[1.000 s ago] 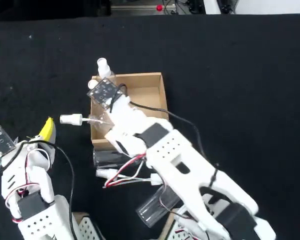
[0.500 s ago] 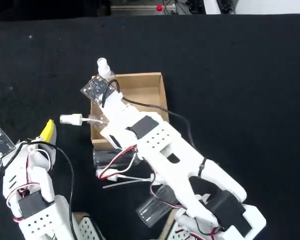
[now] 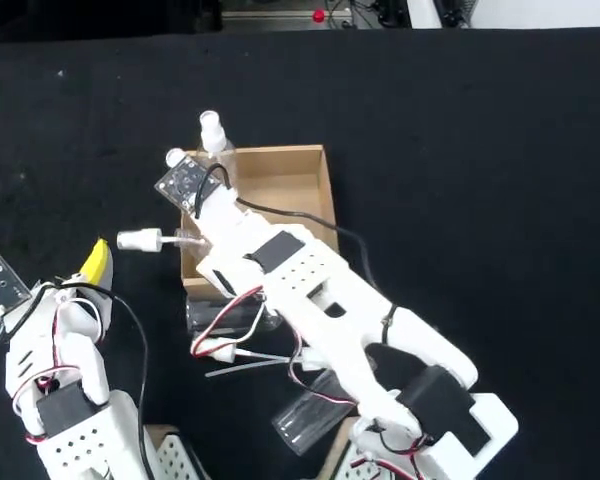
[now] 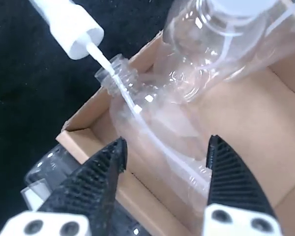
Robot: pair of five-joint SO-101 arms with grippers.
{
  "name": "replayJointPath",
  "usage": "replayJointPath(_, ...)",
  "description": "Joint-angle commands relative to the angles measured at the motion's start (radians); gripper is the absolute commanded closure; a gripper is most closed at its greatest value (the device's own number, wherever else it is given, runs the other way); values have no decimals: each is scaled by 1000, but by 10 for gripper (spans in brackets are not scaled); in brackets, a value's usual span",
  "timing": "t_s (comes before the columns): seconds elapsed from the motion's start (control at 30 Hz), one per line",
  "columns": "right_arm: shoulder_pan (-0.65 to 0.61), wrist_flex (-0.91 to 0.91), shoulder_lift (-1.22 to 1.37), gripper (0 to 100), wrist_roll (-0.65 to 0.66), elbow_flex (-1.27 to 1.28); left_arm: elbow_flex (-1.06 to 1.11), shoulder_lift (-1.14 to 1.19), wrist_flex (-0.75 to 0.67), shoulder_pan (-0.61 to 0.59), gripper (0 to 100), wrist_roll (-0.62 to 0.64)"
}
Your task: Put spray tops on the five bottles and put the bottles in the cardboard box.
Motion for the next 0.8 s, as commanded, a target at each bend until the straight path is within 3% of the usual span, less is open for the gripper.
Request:
replayJointPath(0.0,-17,-23,-4,755,8,-48,-10,-6,-28,-10,661,6)
replayJointPath(0.77,-35,-8,-94,750,3,8,-10,-6,-29,-12,661,5)
